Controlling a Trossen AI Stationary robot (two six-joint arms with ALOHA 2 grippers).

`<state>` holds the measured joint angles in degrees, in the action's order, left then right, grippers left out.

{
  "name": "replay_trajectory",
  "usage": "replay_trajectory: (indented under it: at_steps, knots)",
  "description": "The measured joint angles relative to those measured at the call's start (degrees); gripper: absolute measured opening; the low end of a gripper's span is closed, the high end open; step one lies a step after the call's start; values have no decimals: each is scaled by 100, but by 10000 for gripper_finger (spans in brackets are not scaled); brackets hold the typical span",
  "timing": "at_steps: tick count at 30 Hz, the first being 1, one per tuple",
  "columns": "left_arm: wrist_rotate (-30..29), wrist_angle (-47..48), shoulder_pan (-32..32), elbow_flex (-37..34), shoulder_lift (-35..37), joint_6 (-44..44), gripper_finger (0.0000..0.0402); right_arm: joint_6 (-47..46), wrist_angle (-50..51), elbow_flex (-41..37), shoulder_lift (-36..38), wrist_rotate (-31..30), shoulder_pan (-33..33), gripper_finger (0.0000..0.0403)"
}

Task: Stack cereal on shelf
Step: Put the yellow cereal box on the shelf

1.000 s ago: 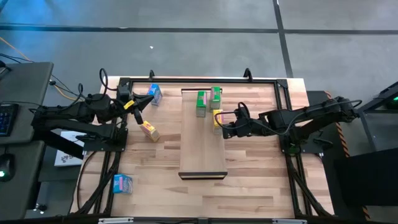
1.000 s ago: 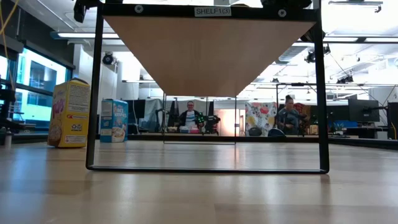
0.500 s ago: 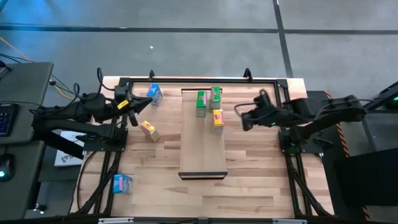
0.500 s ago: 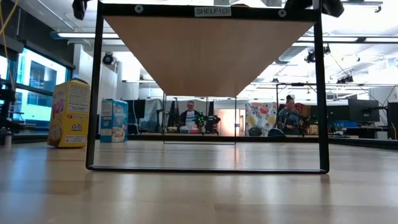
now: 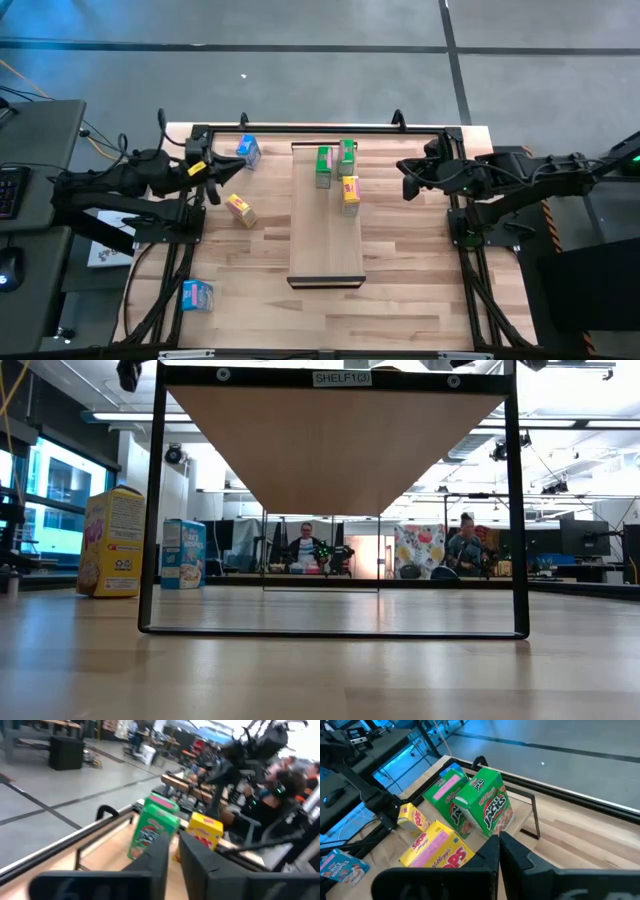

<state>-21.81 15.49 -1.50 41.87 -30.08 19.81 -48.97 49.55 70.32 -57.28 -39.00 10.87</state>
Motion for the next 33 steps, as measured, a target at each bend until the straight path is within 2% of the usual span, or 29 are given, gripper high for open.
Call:
replay_trajectory:
  at_steps: [7, 11, 16, 20, 22, 24, 27, 33]
  knots:
    - [815, 268, 148, 73, -368, -294, 166, -103, 60, 0, 0, 33, 0, 1]
    - [1115, 1415, 304, 622, -612, -529, 240, -191, 78, 0, 0, 113, 0, 1]
    - [1342, 2993, 576, 1578, -1017, -863, 299, -258, 84, 0, -4, 205, 0, 1]
    - [2108, 4570, 912, 2135, -1501, -1366, 315, -352, 84, 0, -11, 214, 0, 1]
    - [2519, 5232, 1020, 2159, -1761, -1733, 316, -353, 82, 0, -11, 214, 0, 1]
    - [2669, 5642, 1066, 2151, -2038, -2329, 315, -367, 82, 0, -11, 214, 0, 1]
    - [2667, 5934, 1078, 2151, -2421, -3218, 315, -365, 82, 0, -11, 214, 0, 1]
    - [2638, 5830, 1085, 2153, -3051, -4619, 315, -367, 82, 0, -11, 214, 0, 1]
